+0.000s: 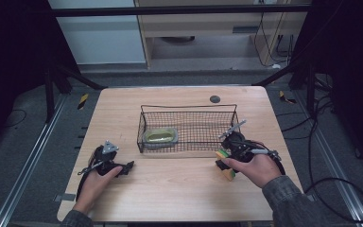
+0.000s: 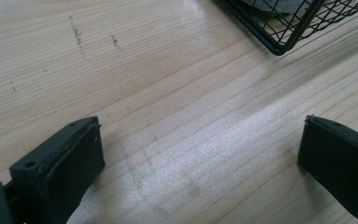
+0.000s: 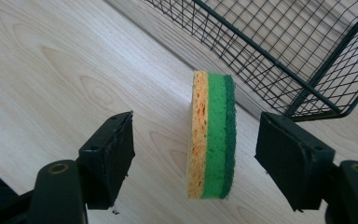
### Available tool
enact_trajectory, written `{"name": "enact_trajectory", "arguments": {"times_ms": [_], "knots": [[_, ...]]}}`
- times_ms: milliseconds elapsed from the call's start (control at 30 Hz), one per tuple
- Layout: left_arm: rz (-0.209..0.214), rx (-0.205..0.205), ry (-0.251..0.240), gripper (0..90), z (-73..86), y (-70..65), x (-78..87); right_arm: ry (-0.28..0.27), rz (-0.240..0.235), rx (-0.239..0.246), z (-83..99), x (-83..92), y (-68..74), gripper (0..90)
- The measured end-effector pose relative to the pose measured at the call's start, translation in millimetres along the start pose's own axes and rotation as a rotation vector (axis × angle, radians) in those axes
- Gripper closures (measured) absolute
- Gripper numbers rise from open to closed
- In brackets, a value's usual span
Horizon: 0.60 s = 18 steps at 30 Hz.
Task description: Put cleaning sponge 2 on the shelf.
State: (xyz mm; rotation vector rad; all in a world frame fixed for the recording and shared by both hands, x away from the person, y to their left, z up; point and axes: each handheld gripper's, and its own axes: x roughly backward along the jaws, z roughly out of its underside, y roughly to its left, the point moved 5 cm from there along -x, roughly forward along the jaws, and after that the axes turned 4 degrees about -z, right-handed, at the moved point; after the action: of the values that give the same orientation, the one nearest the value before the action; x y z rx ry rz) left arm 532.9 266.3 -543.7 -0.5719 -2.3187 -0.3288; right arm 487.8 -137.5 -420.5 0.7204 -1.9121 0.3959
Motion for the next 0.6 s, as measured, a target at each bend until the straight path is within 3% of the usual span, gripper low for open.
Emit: {"name": "enact_trajectory", "arguments": {"times_ms": [600], "knots": [[0.003,-0.003,0.001,0.0,-0.4,0.4,-0.4,0.088,0.013,-0.03,-1.5,-32.8,-11.2,42.8]]}}
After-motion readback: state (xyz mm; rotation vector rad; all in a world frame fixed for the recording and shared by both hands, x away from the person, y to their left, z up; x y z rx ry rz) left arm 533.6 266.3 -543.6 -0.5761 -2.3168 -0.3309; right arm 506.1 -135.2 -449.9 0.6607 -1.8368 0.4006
